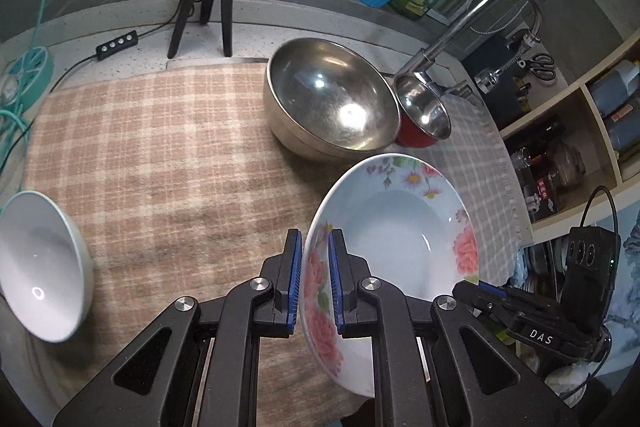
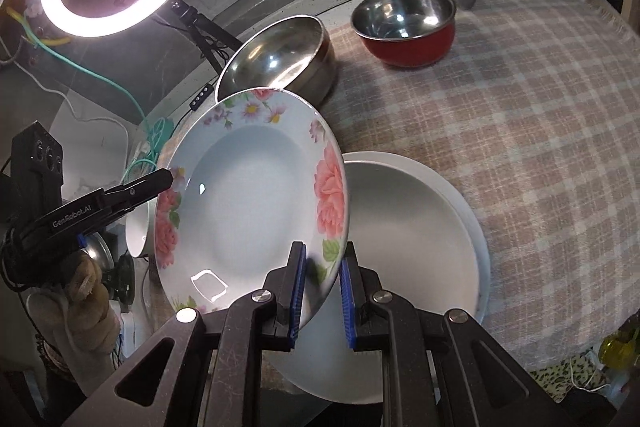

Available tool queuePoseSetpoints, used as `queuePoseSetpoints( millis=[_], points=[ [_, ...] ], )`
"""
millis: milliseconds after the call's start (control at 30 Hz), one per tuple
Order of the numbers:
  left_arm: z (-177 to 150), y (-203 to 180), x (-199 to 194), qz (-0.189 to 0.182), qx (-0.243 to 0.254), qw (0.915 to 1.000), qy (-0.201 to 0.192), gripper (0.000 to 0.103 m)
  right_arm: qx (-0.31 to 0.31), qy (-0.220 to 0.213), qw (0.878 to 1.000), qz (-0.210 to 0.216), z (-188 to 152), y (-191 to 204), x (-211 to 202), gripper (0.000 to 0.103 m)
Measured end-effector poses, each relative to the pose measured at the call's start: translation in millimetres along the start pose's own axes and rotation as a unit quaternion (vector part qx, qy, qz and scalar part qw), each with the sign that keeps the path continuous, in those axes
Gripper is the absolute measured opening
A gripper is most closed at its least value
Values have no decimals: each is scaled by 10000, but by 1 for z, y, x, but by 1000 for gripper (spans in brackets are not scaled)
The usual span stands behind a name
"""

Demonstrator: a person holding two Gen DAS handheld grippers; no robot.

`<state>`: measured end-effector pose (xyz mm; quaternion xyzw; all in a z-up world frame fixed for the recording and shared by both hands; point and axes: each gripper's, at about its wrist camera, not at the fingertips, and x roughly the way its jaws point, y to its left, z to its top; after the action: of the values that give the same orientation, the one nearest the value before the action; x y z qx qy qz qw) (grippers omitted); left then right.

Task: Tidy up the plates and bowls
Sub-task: 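Lift the pink-rose plate with both grippers and carry it over the plate stack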

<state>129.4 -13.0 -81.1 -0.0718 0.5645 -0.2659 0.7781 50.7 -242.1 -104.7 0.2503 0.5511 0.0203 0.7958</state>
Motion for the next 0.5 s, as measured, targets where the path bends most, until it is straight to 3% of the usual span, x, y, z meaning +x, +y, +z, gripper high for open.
queuePoseSetpoints(
  millis=[500],
  points=[
    [-29, -20, 34, -149, -40, 9992, 359, 11, 232, 145, 9993, -245, -29, -49, -9, 15]
  ],
)
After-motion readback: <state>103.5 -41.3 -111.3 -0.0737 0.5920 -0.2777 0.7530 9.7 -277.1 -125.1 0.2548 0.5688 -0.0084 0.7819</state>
